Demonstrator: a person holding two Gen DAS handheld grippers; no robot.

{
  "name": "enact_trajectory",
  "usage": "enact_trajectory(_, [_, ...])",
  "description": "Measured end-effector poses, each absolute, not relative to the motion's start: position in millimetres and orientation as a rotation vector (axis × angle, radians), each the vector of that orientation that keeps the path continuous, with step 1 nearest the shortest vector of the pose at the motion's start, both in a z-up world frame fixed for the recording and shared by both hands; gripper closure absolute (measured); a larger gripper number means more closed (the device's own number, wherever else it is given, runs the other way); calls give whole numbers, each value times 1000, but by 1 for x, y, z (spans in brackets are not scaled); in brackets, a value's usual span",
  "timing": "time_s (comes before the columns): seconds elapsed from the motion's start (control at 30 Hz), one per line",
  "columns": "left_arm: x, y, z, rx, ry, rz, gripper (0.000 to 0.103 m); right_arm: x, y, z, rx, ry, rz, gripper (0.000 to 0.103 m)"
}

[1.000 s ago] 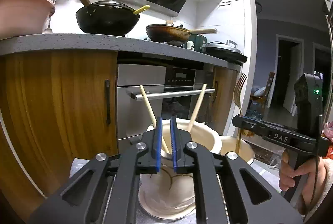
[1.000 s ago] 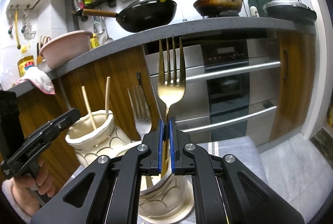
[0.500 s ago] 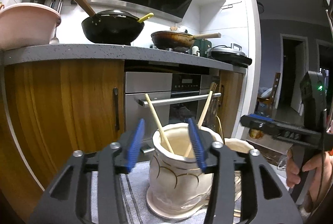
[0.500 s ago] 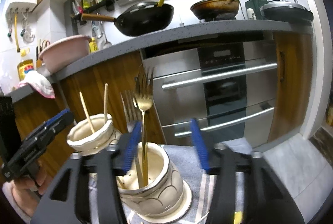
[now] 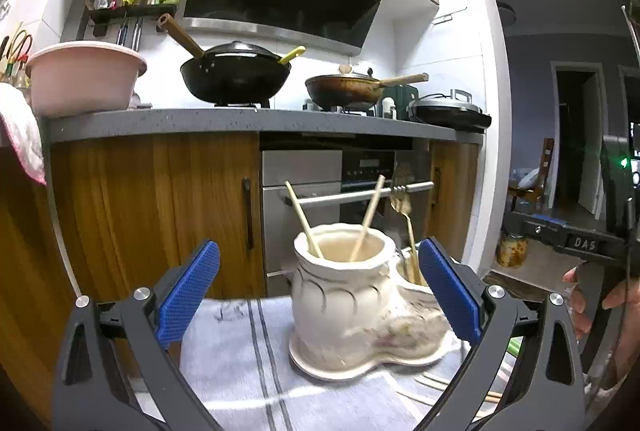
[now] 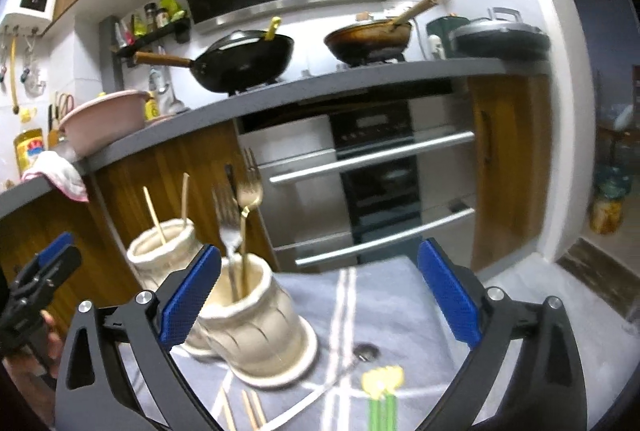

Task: Organize utensils
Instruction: 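Withdraw both open tools from the ceramic holder back over the table, then close the right tool on a green tulip-topped spoon while the left tool approaches a chopstick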

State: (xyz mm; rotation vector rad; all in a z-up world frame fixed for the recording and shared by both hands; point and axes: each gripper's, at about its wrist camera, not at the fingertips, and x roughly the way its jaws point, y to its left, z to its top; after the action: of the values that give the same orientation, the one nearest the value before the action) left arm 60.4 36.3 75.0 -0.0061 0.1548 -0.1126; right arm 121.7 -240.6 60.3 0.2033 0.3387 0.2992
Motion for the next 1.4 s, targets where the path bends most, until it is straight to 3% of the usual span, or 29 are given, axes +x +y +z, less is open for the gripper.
enact_trajectory(0.4, [29,8,46,1,308,-124,5,84,-276,29,196,408,233,5])
enact_trajectory(1.1, [43,-88,-34,55,703,10,6,78,-288,-1,153,502,227,5])
enact_trajectory(1.4, [57,-107,-49,77,796,3,25,85,-288,-5,134,546,215,5])
